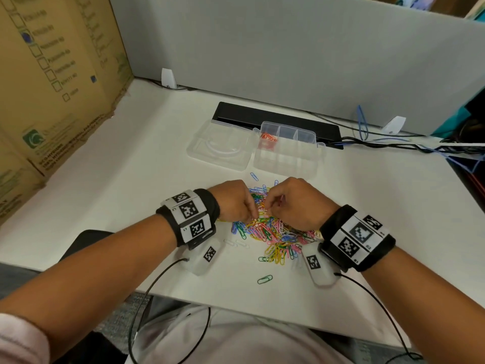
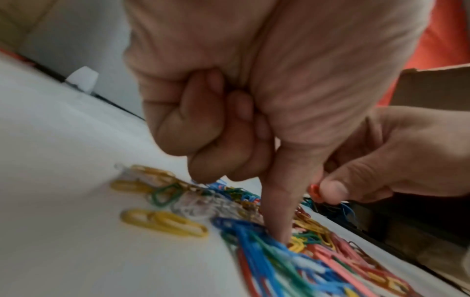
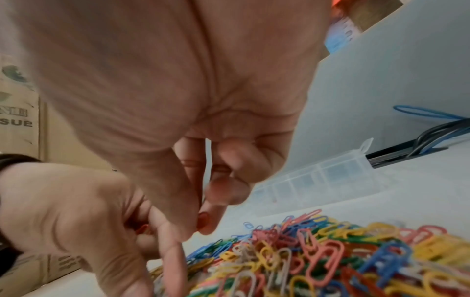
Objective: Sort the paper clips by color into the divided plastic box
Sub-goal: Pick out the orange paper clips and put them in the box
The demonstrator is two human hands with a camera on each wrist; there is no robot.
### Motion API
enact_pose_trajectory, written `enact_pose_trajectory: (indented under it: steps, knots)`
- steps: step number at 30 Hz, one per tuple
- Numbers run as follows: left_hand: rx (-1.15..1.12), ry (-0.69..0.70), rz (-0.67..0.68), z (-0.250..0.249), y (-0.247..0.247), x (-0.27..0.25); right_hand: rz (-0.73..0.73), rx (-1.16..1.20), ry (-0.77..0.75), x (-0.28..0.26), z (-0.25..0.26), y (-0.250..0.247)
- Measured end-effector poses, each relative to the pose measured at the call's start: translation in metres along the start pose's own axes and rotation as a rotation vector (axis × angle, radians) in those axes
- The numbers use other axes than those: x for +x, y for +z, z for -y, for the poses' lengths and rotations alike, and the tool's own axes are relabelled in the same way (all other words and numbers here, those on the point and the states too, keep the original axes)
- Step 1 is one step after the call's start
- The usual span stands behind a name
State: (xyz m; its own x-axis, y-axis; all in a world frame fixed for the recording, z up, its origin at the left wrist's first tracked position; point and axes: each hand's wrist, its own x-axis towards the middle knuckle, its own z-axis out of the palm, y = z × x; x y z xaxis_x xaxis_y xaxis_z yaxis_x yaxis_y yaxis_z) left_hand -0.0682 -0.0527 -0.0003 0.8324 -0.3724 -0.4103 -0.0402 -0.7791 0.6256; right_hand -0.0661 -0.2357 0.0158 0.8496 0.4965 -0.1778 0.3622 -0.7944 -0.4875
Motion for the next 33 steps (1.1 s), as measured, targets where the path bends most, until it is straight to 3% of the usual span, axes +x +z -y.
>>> enact_pose_trajectory:
  steps: [4,9,12,25,29,33]
  knots:
    - [0.145,0.038,-0.003,0.001,0.000,0.002,0.049,0.006,-0.026,-0.004,0.000,0.011]
    - [0.050,0.061,-0.019,0.007,-0.001,0.001,0.154,0.056,-0.030,-0.010,-0.003,0.017]
    - [0.112,0.078,-0.003,0.005,-0.001,0.000,0.206,0.070,-0.017,-0.013,-0.007,0.019]
    - [0.396,0.118,0.090,-0.010,-0.004,0.000,0.056,0.152,0.016,-0.015,-0.012,0.012]
    - [0.349,0.112,0.114,-0.003,-0.004,-0.002,0.023,0.179,0.042,-0.009,-0.006,0.018]
    - [0.226,0.110,0.050,0.004,-0.007,-0.008,-0.009,0.162,0.082,0.001,0.004,0.025]
